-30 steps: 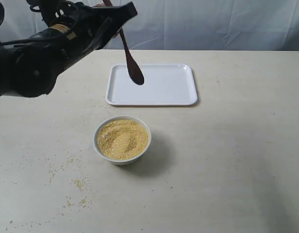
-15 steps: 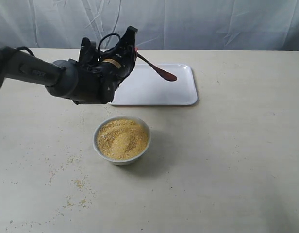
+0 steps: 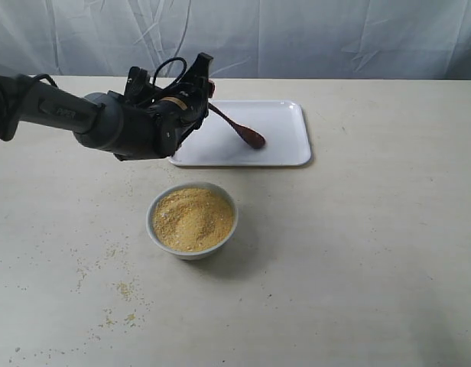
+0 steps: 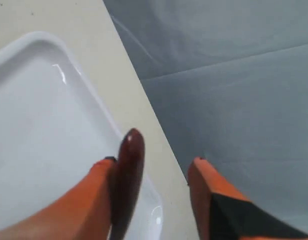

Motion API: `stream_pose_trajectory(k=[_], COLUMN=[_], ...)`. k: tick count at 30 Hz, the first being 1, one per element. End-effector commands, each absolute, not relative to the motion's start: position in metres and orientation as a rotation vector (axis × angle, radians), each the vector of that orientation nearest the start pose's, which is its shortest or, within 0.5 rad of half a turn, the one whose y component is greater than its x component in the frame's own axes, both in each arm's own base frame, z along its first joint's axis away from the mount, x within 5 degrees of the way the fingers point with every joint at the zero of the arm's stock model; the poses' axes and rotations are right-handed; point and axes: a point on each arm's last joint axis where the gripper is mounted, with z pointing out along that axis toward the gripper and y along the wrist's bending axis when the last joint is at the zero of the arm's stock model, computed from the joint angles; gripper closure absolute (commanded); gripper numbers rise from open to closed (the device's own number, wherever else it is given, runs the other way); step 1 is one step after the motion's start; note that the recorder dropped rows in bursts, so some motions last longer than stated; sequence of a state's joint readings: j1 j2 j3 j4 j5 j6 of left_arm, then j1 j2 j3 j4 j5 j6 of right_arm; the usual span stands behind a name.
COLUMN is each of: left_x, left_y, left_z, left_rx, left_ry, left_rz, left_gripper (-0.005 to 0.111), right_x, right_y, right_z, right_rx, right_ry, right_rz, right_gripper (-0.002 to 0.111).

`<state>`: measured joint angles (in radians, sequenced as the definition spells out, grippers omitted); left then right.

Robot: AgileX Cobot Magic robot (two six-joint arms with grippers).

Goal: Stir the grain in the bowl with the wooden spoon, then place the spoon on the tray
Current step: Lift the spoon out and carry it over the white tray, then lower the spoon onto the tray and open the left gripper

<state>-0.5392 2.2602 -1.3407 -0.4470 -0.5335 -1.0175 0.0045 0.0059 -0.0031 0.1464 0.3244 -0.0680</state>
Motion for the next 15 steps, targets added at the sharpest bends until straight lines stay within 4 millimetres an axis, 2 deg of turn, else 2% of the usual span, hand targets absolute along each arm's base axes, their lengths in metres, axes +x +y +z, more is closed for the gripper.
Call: stream_pose_trajectory(k=[1, 5, 8, 15], left_x=[0.421, 0.419, 0.420, 0.426], left_y=[-0.230, -0.229, -0.221, -0.199], left_z=[0.116, 0.112, 0.111, 0.138], left_rx=[-0.973, -0.978, -0.953, -0.813], left_ry=[1.815, 1.914, 1.999, 2.076], left_rz=[-1.067, -1.032, -0.970, -0.896], left_gripper=[0.056, 0.049, 0.047, 0.045], right_x=[0.054, 0.054, 0.054, 0.054], right_y=[0.004, 0.004, 0.004, 0.004], right_z=[0.185, 0.185, 0.185, 0.185], right_rx=[0.030, 0.030, 0.030, 0.030], right_ry=[1.792, 1.792, 1.792, 1.792], right_rz=[0.089, 0.089, 0.089, 0.089], right_gripper=[0.108, 0.108, 0.108, 0.108])
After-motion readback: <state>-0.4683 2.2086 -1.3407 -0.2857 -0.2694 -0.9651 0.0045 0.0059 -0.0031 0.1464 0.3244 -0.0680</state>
